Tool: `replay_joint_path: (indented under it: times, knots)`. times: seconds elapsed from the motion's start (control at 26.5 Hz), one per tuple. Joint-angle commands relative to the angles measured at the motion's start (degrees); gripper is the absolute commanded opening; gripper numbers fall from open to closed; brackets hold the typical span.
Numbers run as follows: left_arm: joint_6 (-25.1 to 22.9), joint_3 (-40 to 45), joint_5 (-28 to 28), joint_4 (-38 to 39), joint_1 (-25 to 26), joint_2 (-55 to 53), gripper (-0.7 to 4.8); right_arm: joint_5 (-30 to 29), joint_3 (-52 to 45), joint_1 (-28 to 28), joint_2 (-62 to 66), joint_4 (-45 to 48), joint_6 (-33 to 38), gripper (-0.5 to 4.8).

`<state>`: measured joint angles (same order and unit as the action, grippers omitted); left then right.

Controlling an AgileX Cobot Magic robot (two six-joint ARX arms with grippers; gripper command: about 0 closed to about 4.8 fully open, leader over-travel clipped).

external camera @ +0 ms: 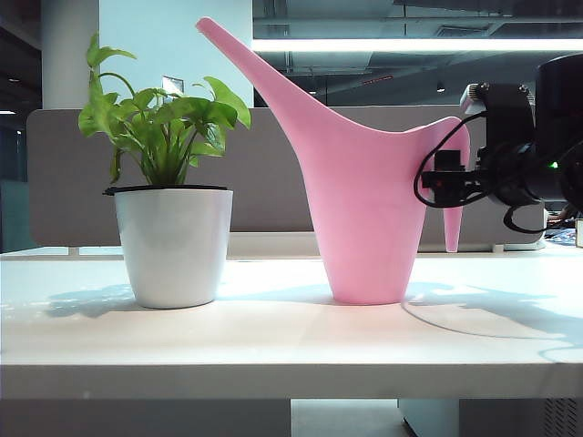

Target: Pick up the watering can from the table, water the potted plant, and put the can back.

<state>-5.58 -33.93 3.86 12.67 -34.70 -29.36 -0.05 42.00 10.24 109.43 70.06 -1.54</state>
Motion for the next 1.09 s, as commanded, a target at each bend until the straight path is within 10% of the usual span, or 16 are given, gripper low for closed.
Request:
replay_joint_path:
  times: [0.04,0.49,0.75,1.09]
  knots:
    - [0.02,-0.2,-0.07,-0.7,-0.02,0.09,0.04,-0.09,-1.01,0.07,-0.37,1.22,-0.5,3.51]
    - [0.02,-0.22,-0.07,-0.72,-0.02,0.09,0.04,1.46,-13.18,0.13,-6.03,8.37,-0.92,3.44]
    - [0.02,-0.2,-0.07,-0.68,-0.02,0.09,0.04,1.38,-24.68,0.13,-12.02,10.43,-1.03,0.52]
    - [0.02,-0.2,-0.07,-0.68,-0.02,0.07,0.04,1.4,-35.1,0.15,-18.97,10.51,-1.03,-0.06]
